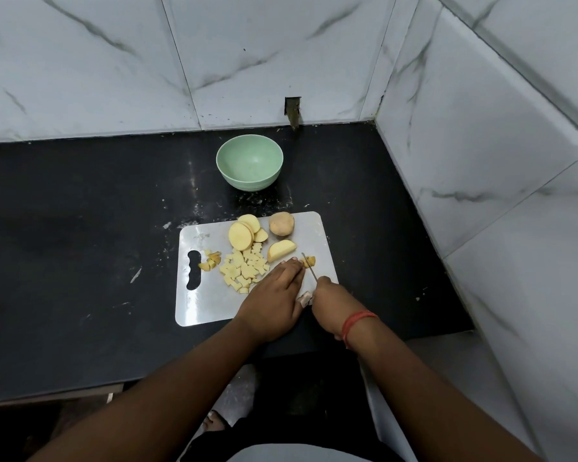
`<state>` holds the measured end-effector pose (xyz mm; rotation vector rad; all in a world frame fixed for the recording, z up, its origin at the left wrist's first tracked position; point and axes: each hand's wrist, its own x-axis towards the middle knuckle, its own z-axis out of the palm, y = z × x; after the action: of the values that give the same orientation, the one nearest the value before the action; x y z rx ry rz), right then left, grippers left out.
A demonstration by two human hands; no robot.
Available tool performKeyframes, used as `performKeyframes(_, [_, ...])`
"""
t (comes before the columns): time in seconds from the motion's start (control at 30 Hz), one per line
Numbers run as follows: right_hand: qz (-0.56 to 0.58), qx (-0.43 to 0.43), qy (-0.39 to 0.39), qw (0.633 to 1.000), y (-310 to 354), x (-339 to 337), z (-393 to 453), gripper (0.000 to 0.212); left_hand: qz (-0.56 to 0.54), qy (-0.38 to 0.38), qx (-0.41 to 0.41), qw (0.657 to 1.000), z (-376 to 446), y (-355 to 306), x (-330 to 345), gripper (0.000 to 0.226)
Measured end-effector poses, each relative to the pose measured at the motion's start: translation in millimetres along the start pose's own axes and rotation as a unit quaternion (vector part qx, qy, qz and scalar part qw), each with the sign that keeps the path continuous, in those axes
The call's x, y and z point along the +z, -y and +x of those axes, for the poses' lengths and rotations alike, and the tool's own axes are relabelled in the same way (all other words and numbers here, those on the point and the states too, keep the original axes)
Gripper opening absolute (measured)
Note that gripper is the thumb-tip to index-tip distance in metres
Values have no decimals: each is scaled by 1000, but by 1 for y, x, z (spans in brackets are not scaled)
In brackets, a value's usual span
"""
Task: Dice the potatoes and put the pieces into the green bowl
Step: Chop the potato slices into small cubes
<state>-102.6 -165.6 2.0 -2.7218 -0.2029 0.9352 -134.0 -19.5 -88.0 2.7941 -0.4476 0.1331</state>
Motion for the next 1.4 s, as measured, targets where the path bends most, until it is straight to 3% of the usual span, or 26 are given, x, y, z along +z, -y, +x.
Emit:
performKeyframes(0.27, [12,-1,9,1000,-28,25,-13,19,14,-14,2,1000,-1,-1,2,62])
performKeyframes(0.43, [27,-18,-42,999,-31,18,-18,14,20,-28,14,999,-6,-2,-1,62])
performKeyframes(0.7, [-8,1,-10,1000,-3,6,-3,28,7,-20,-2,1000,-6,0,-2,59])
performKeyframes(0.97, [-12,-3,5,1000,-3,15,-2,25,-18,-12,-17,1000,-5,1,2,56])
performKeyframes(1.1, [-19,-17,3,1000,-23,29,-15,4,-10,-9,-20,1000,-5,1,2,60])
performKeyframes(1.27, [31,-35,-50,998,-25,24,-17,7,3,-17,-31,999,-10,-1,2,63])
performKeyframes(1.4, [14,-36,-41,998,-11,18,-8,12,-5,-27,-40,999,-11,-4,-1,62])
